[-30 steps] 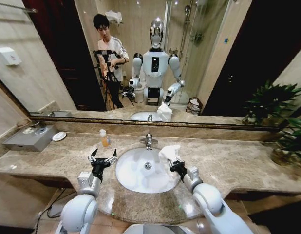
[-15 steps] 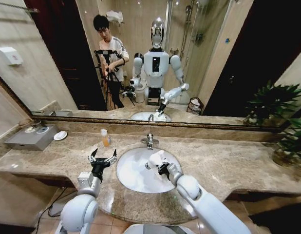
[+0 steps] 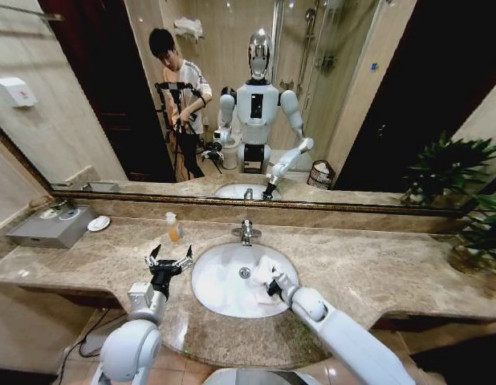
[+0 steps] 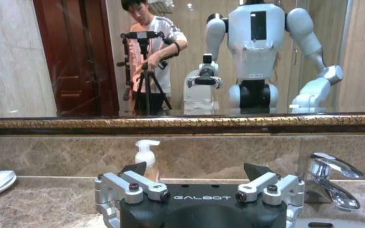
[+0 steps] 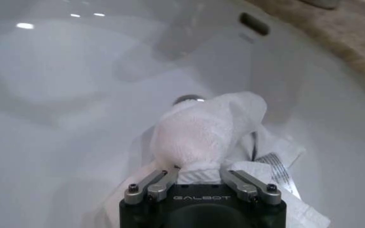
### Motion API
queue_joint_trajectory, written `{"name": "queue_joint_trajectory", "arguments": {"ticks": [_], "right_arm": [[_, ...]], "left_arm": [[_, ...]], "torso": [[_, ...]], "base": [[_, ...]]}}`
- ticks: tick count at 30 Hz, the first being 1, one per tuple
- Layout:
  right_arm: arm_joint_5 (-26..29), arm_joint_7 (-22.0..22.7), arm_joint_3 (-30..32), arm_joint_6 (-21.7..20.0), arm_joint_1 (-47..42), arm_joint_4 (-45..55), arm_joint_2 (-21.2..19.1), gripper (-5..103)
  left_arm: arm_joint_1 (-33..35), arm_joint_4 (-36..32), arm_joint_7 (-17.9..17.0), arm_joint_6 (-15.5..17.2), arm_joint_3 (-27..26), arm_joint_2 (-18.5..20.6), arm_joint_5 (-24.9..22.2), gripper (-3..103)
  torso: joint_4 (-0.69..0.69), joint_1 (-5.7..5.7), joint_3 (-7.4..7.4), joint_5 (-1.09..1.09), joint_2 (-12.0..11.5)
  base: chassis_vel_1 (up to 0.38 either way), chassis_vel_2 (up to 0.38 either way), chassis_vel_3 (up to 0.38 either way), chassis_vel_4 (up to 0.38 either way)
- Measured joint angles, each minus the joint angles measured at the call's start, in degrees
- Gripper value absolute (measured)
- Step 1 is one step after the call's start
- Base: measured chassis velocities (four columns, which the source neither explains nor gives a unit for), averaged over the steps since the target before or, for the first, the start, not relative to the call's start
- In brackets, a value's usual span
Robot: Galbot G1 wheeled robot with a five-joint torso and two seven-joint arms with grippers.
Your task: Pick up the towel from the sink counter and wipe the mirror surface.
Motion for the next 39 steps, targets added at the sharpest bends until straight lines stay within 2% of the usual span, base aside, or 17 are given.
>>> {"name": "queue_joint_trajectory", "arguments": {"ticks": [5, 9, 17, 21, 23, 28, 33, 39], "right_arm": [[1.1, 1.5, -1.6, -0.4, 0.6, 2.5, -1.3, 12], [1.2, 2.8, -0.5, -0.2, 3.3, -0.7, 0.7, 12], [0.3, 3.9, 1.9, 3.0, 7.0, -7.0, 4.4, 12], [0.3, 2.9, 1.0, 2.7, 5.5, -5.6, 3.2, 12], [0.4, 3.8, -1.4, 3.4, 3.1, -2.6, 0.7, 12], [0.5, 5.3, -3.9, 4.5, 1.1, 1.1, -1.5, 12], [0.8, 5.9, -4.2, 4.7, 2.2, 0.8, -1.1, 12], [1.0, 5.8, -1.7, 4.4, 7.3, -5.7, 1.7, 12]], "left_arm": [[0.0, 0.0, 0.0, 0.0, 0.0, 0.0, 0.0, 100], [0.0, 0.0, 0.0, 0.0, 0.0, 0.0, 0.0, 100], [0.0, 0.0, 0.0, 0.0, 0.0, 0.0, 0.0, 100], [0.0, 0.0, 0.0, 0.0, 0.0, 0.0, 0.0, 100], [0.0, 0.0, 0.0, 0.0, 0.0, 0.0, 0.0, 100], [0.0, 0.0, 0.0, 0.0, 0.0, 0.0, 0.0, 100], [0.0, 0.0, 0.0, 0.0, 0.0, 0.0, 0.0, 100], [0.0, 0.0, 0.0, 0.0, 0.0, 0.0, 0.0, 100]], "torso": [[0.00, 0.00, 0.01, 0.00, 0.0], [0.02, 0.00, 0.01, 0.01, 0.0], [0.03, 0.01, 0.02, 0.01, 0.0], [0.02, 0.01, 0.02, 0.00, 0.0], [0.00, 0.00, 0.01, 0.01, 0.0], [-0.01, 0.00, 0.01, 0.00, 0.0], [0.01, 0.00, 0.01, 0.00, 0.0], [0.02, 0.00, 0.01, 0.00, 0.0]], "base": [[0.000, 0.000, 0.000, 0.000], [0.000, 0.000, 0.000, 0.000], [0.000, 0.000, 0.000, 0.000], [0.000, 0.000, 0.000, 0.000], [0.000, 0.000, 0.000, 0.000], [0.000, 0.000, 0.000, 0.000], [0.000, 0.000, 0.000, 0.000], [0.000, 0.000, 0.000, 0.000]]}}
